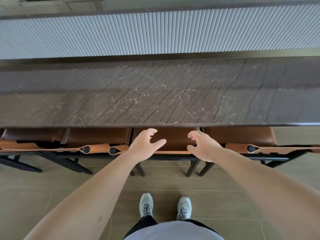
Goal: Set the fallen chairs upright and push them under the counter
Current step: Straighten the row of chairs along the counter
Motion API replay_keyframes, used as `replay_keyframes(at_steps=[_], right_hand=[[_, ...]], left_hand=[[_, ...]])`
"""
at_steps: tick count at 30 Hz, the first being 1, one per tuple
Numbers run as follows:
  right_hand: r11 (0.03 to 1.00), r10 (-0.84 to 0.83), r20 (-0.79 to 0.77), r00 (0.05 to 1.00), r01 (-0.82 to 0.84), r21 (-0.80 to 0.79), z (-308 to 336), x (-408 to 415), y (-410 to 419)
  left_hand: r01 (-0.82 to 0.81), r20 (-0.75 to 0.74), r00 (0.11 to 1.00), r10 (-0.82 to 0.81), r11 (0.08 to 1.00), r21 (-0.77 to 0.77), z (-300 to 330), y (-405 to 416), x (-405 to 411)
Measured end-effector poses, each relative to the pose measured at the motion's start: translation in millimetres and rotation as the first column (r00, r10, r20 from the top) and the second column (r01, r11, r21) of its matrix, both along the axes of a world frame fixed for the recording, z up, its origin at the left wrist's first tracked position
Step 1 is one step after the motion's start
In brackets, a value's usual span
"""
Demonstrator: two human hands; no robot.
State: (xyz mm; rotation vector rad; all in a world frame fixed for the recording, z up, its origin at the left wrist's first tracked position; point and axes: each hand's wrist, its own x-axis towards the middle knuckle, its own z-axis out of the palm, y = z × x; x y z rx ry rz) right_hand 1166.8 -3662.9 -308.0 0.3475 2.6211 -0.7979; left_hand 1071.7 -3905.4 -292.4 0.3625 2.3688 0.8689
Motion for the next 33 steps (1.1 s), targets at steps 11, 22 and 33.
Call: replay_keyframes(at_steps=[11, 22, 33], right_hand=[[0.353, -0.623, 0.23, 0.747, 0.531, -0.771, 12, 36, -2], [0.113, -0.664, 0.289, 0.689, 0.475, -0.873, 34, 75, 12], [0.127, -0.635, 0.288, 0.717, 0.464, -0.877, 56, 142, -24]], left_hand=[[-0.604, 0.442, 0.789, 0.427, 0.671, 0.429, 22, 53, 45], [-0.619, 0.508, 0.775, 0.375, 0.615, 0.489, 39, 60, 91], [-0.681, 0.572, 0.727, 0.38, 0.506, 0.529, 69, 9, 162]])
